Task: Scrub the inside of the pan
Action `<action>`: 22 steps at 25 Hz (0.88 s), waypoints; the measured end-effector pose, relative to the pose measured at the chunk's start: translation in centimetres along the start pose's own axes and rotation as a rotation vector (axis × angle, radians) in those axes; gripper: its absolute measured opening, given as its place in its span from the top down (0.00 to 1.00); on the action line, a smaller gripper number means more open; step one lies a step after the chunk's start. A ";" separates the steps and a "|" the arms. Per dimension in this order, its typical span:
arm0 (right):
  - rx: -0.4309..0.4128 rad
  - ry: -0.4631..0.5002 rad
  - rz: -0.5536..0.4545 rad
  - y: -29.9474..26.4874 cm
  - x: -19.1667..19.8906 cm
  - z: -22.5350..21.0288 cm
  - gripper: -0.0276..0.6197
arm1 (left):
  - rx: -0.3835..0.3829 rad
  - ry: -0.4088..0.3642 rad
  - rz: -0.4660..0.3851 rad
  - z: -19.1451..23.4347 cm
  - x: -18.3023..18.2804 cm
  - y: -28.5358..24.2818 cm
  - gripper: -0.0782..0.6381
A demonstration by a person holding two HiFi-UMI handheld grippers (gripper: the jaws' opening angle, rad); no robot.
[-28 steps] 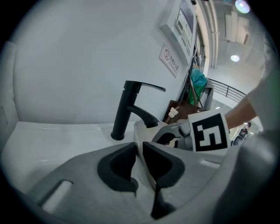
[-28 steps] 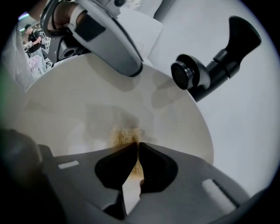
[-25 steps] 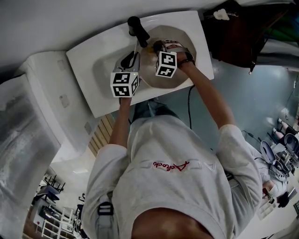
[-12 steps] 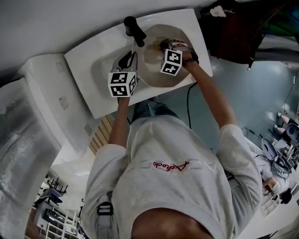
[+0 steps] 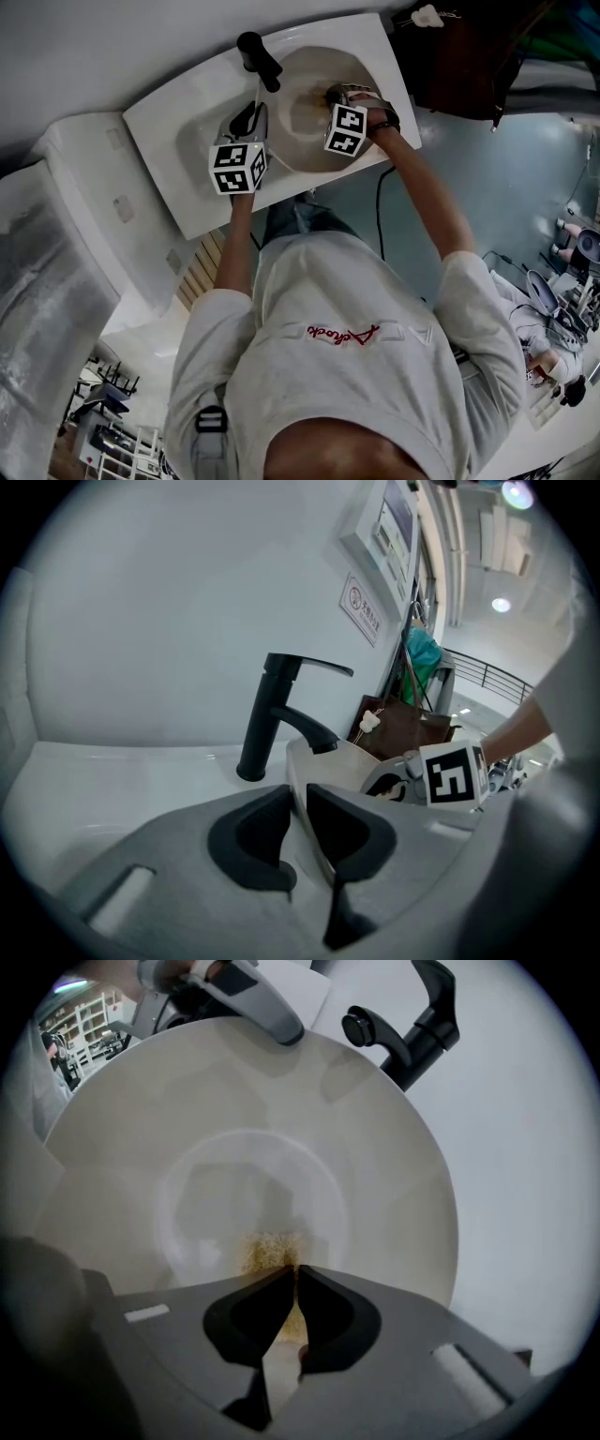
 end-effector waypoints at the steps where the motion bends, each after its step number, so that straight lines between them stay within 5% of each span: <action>1: -0.005 0.005 0.002 0.1 0.1 0.3 0.92 | -0.001 -0.002 -0.001 0.0 0.0 0.0 0.82; 22: -0.057 0.165 -0.062 2.1 -2.2 5.9 0.92 | -0.016 -0.017 -0.003 -0.2 0.0 0.1 0.82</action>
Point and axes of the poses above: the fingertips, and each gripper's own axes: y backward along the fingers, z to its left, x out of its underside, the point moved 9 cm from there along y, backward along the fingers, and after that the axes turned 8 degrees about y, right-handed, at the moved point
